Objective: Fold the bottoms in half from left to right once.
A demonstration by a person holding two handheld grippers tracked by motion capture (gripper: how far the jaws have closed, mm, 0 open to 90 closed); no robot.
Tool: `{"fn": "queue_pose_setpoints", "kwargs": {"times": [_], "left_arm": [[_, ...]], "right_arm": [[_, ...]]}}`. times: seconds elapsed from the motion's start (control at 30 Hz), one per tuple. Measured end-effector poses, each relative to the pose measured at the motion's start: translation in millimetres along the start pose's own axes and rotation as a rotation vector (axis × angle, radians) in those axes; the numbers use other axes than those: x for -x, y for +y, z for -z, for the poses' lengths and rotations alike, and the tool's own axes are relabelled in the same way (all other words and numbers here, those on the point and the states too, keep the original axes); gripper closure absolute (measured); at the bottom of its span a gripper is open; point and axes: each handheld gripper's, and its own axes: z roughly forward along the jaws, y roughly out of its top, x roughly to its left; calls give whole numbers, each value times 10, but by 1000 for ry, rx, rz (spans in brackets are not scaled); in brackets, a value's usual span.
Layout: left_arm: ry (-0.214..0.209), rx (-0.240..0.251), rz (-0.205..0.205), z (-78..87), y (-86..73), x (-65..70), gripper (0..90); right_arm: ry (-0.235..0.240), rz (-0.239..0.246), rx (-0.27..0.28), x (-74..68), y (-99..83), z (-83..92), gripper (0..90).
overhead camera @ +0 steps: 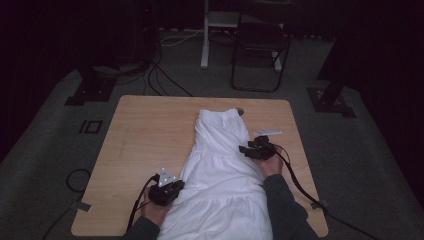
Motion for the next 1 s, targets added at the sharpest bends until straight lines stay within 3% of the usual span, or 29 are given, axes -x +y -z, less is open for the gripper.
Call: {"fn": "queue_pose_setpoints", "kwargs": {"times": [0.03, 0.07, 0.1, 0.13, 0.17, 0.2, 0.23, 0.27, 0.3, 0.33, 0.43, 0.47, 0.57, 0.67, 0.73, 0.83, 0.93, 1.0], "left_arm": [[1, 0, -1, 0, 0, 3, 832], [2, 1, -1, 0, -1, 5, 830], [2, 1, -1, 0, -2, 6, 828], [1, 2, -1, 0, -2, 6, 827], [1, 2, -1, 0, -2, 6, 826], [0, 2, 0, 2, -4, 8, 826], [2, 2, -2, 3, -5, 10, 824], [5, 2, -6, 3, -6, 16, 822], [8, 2, -11, 3, -6, 25, 816], [11, 4, -13, 2, -7, 33, 812], [2, -3, -15, 8, -5, 37, 797], [-20, -10, -4, 13, 4, 23, 779], [-37, -28, 17, 33, 68, -38, 643], [-59, -2, 25, 77, 293, -158, 572], [-52, 13, -3, 58, 481, -192, 541], [-55, 18, -28, -155, 811, -249, 527], [-74, 5, -9, -475, 979, -272, 530], [-72, -11, 2, -688, 982, -253, 547]], "right_arm": [[25, -16, -19, 16, 12, -75, 469], [39, -23, -33, 28, 17, -135, 572], [52, -13, -55, 28, 22, -164, 751], [7, 19, -65, 4, 35, -152, 859], [7, 19, -65, 4, 35, -152, 859], [-79, 47, -38, -25, 55, -84, 892], [-157, 29, 70, -32, 97, 97, 897], [-187, -5, 138, -10, 125, 226, 897], [-212, -33, 184, 19, 142, 327, 897], [-218, -50, 186, 71, 150, 380, 896], [-217, -58, 107, 152, 57, 284, 890], [-212, -57, 84, 162, 18, 236, 886], [-165, -46, 11, 199, -148, 50, 862], [-159, -49, -14, 210, -227, -46, 855], [-157, -69, -16, 218, -218, -51, 848], [-166, -72, -30, 214, -197, -63, 840], [-176, -69, -32, 204, -189, -73, 839], [-178, -65, -31, 202, -192, -74, 839]]}}
